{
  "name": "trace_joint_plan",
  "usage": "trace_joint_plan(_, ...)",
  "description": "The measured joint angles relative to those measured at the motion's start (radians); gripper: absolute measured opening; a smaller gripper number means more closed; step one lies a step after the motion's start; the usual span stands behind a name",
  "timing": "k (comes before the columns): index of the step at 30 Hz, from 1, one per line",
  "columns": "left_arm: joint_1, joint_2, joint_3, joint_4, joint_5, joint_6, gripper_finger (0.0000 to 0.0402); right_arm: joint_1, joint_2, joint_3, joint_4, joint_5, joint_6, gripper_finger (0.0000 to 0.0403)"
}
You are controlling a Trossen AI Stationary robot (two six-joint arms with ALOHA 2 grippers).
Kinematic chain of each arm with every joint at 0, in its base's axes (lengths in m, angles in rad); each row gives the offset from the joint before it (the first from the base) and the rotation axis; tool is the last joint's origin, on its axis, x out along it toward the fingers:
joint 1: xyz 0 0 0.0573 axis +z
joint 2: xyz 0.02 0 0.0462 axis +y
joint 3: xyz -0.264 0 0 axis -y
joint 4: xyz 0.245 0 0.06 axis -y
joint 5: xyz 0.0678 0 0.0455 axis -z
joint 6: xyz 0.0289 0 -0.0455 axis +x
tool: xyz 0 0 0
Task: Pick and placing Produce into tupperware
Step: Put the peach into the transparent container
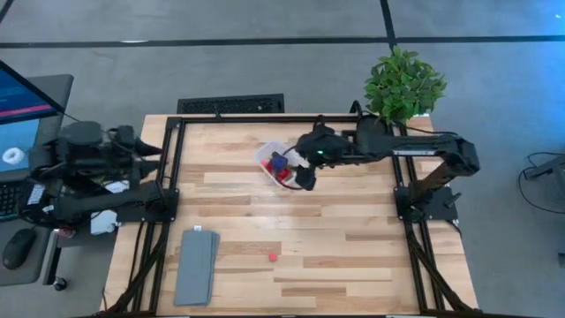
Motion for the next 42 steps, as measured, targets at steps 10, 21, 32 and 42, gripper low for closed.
trace_joint_plan(10,-0.011,0.001,-0.493,0.413,0.256,-0.072,0.019,0.192,-0.18,-0.001,-0.183,0.206,0.13,0.0327)
trace_joint_plan(21,-0.249,0.025,-0.819,1.062,0.199,-0.181,0.019,0.584,-0.227,-0.001,-0.476,0.605,0.622,0.0327)
trace_joint_plan(32,-0.461,0.199,-0.854,1.192,0.0,-0.24,0.019,0.873,-0.124,-0.001,-0.733,0.882,1.143,0.0327)
trace_joint_plan(42,-0.51,0.386,-0.854,1.454,0.01,-0.307,0.019,0.898,-0.102,-0.001,-0.744,0.926,1.227,0.0313)
